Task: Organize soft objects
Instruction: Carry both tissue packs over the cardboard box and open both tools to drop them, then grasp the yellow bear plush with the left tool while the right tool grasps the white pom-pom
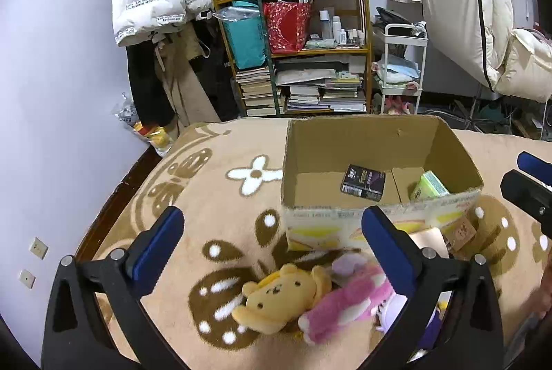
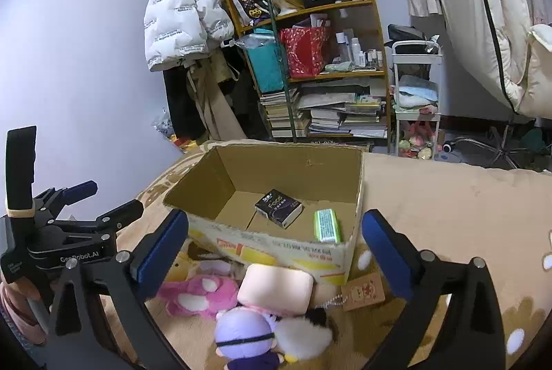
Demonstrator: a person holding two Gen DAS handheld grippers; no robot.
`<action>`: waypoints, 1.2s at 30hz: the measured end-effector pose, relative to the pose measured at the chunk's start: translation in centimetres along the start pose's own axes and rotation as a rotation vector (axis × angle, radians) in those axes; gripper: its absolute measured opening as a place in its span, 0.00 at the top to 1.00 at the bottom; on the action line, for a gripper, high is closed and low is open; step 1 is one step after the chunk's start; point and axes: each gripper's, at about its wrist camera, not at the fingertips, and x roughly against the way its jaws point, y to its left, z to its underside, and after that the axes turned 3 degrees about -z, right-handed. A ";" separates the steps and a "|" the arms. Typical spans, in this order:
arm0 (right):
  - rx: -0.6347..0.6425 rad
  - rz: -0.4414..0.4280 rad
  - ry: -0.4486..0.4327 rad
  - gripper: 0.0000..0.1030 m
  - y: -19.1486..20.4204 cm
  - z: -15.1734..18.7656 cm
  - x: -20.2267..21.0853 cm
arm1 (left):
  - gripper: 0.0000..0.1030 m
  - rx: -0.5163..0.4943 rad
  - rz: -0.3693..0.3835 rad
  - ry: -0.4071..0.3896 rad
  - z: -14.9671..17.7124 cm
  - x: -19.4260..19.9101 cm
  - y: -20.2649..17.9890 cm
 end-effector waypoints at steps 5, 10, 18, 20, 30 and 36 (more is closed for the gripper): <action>-0.032 -0.001 0.039 0.00 -0.1 0.8 0.9 | 0.01 0.035 -0.004 0.037 0.8 1.0 0.7; -0.060 -0.003 0.083 0.00 -0.4 1.7 1.3 | 0.01 0.071 0.000 0.074 1.6 1.6 1.7; -0.068 0.018 0.178 0.00 -0.6 2.9 -0.4 | 0.01 0.113 0.017 0.157 2.4 -0.3 3.1; -0.076 0.023 0.203 0.00 -0.7 3.3 -0.9 | 0.01 0.122 0.024 0.181 2.7 -1.1 3.2; -0.134 0.037 0.338 0.00 -2.2 5.3 -4.1 | 0.01 0.151 0.059 0.312 4.0 -5.3 3.6; -0.143 0.057 0.418 0.00 -2.5 6.6 -5.9 | 0.01 0.137 0.083 0.386 4.5 -7.6 3.0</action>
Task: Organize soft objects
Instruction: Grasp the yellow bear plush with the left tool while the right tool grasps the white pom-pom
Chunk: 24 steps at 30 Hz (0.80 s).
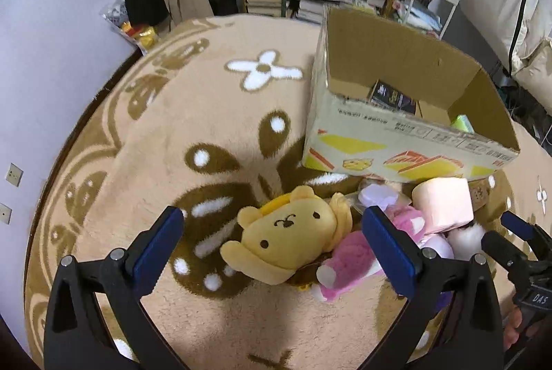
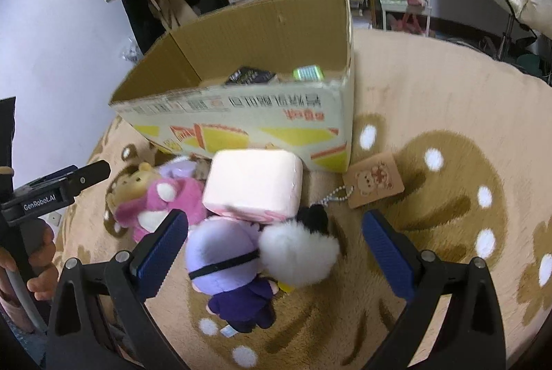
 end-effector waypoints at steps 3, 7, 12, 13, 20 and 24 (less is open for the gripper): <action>-0.003 0.008 0.029 0.00 -0.2 0.1 -0.8 | 0.01 -0.004 0.002 0.031 -0.1 -1.1 -0.3; -0.011 0.012 0.071 0.00 -0.5 0.3 -1.9 | 0.01 0.006 0.013 0.078 -0.1 -2.5 -0.6; -0.017 0.014 0.100 0.00 -0.6 0.2 -2.7 | 0.01 0.010 0.013 0.127 -0.1 -4.1 -0.9; -0.020 0.013 0.108 0.00 -0.7 0.2 -2.9 | 0.01 0.006 0.011 0.131 -0.2 -4.4 -0.9; -0.044 -0.002 0.131 0.10 -1.1 0.3 -3.4 | 0.01 0.012 0.014 0.183 -0.1 -5.7 -0.8; -0.071 -0.034 0.156 0.18 -1.6 0.3 -3.8 | 0.01 0.014 0.024 0.218 0.0 -6.7 -0.9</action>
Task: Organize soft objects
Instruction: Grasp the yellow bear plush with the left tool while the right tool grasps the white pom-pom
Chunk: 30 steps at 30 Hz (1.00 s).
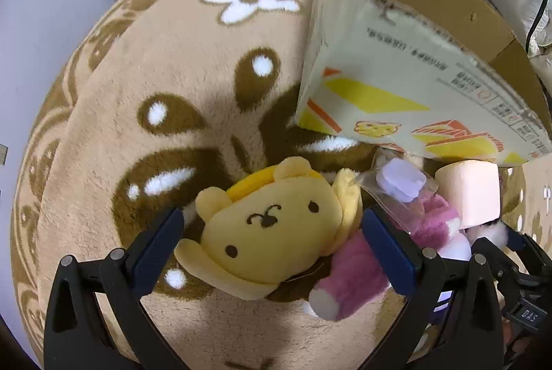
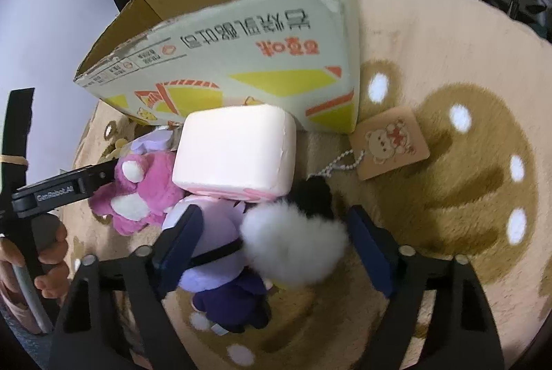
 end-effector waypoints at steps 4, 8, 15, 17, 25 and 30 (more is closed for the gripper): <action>-0.025 -0.023 0.013 0.21 -0.3 0.0 -0.1 | 0.01 -0.008 -0.010 0.007 -0.4 -0.6 -0.2; -0.059 -0.045 0.023 0.29 -1.2 0.2 0.1 | 0.01 0.013 -0.002 0.039 -0.7 -1.6 0.2; -0.048 -0.008 0.056 0.47 -1.8 0.4 -0.3 | 0.01 0.046 0.012 0.066 -1.0 -2.8 0.8; -0.041 -0.002 0.056 0.47 -1.8 0.3 -0.3 | 0.01 0.046 0.009 0.063 -0.9 -2.9 0.8; -0.038 0.007 0.061 0.48 -0.8 0.0 -1.4 | 0.02 0.071 0.022 0.079 -0.8 -3.7 0.7; -0.031 0.020 0.061 0.54 -0.3 -0.1 -2.0 | 0.13 0.053 0.024 0.060 -0.5 -3.4 0.4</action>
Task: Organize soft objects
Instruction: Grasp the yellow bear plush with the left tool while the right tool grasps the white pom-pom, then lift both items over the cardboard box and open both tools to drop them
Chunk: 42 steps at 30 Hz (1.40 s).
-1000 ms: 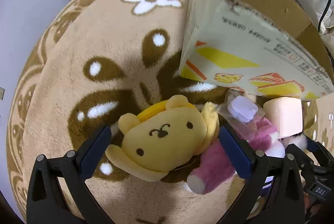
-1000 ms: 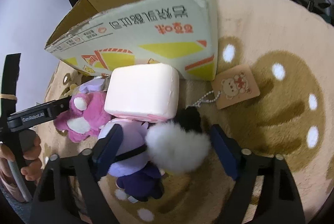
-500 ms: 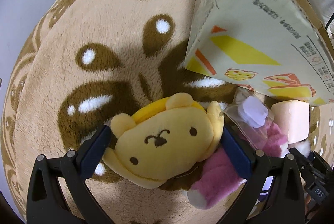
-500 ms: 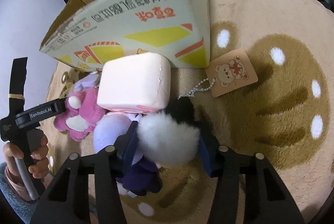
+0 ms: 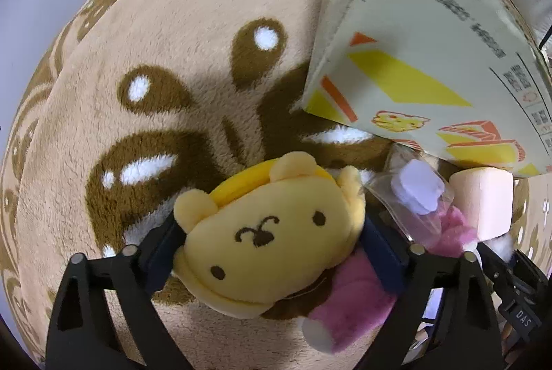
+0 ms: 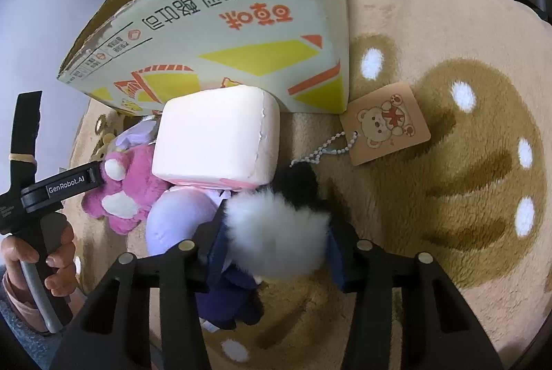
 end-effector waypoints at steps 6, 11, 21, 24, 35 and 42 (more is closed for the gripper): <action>0.013 0.016 0.001 0.60 0.2 0.0 0.1 | 0.18 -0.016 -0.014 -0.021 0.5 0.6 -0.6; 0.036 0.039 0.004 0.62 0.5 0.0 -0.1 | 0.18 -0.041 -0.063 -0.047 1.0 1.7 -1.1; 0.061 0.059 -0.032 0.68 0.8 0.6 1.0 | 0.19 -0.040 -0.119 -0.107 2.3 4.0 -0.6; 0.061 0.046 -0.064 0.68 0.8 0.7 1.8 | 0.19 -0.028 -0.119 -0.131 2.6 4.7 -0.6; 0.080 -0.030 -0.277 0.68 1.5 1.5 7.2 | 0.19 0.013 -0.099 -0.345 5.0 10.6 0.4; 0.143 -0.051 -0.455 0.68 3.0 2.4 11.1 | 0.19 0.030 -0.057 -0.570 6.1 15.0 0.9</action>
